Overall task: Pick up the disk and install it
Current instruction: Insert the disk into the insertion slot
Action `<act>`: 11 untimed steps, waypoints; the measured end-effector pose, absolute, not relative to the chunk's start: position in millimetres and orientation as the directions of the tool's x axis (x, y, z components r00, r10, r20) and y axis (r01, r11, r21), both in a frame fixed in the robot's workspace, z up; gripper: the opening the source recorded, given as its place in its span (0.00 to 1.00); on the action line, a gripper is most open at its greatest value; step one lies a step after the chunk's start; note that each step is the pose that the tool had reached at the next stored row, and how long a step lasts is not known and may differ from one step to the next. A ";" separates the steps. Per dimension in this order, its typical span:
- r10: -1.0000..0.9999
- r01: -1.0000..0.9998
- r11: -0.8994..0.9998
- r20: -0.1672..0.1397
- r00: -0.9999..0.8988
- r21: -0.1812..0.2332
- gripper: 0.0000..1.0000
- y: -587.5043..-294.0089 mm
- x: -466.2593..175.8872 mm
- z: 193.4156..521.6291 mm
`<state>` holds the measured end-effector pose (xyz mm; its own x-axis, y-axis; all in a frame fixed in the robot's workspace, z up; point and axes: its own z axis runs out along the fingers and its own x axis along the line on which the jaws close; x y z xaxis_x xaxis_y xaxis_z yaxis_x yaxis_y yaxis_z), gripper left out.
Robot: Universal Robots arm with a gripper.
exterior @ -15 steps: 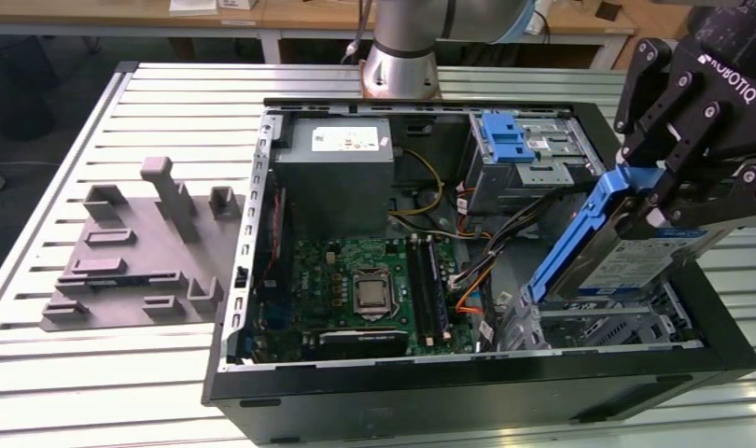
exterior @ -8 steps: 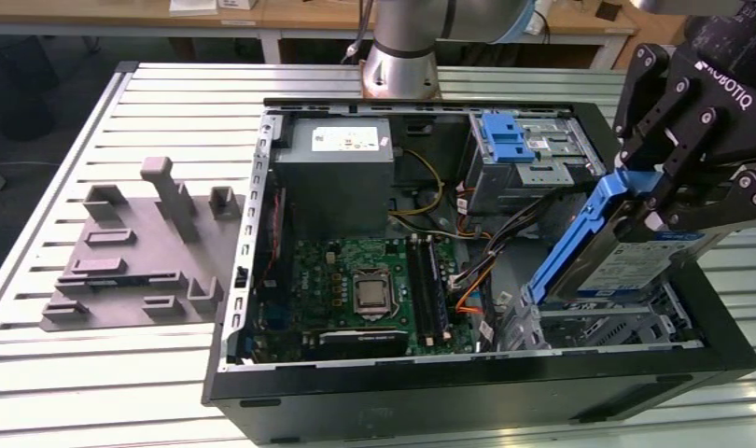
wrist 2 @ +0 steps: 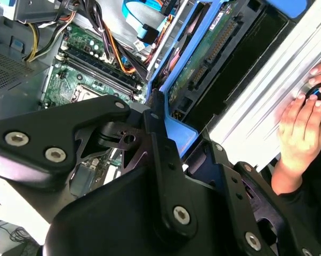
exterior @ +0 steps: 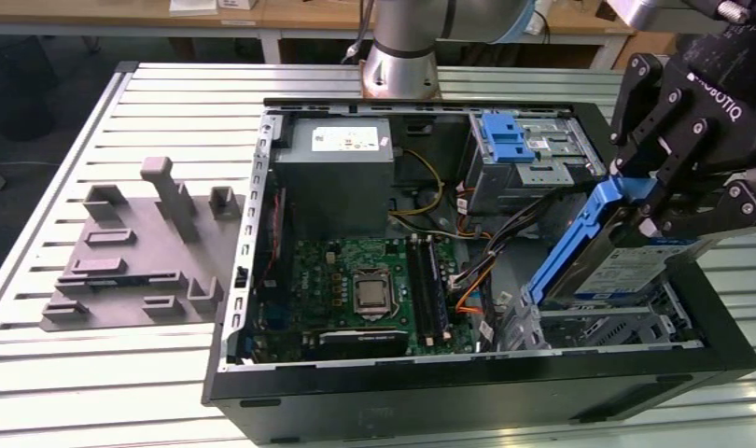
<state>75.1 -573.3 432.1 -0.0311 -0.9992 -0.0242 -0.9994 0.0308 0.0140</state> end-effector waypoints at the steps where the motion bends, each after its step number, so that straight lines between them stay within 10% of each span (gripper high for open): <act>1: -0.999 -0.999 0.031 -0.024 -0.031 0.014 0.36 -573.3 75.1 430.9; 11: -0.999 -0.999 0.031 -0.024 -0.031 0.014 0.36 -573.3 75.1 417.9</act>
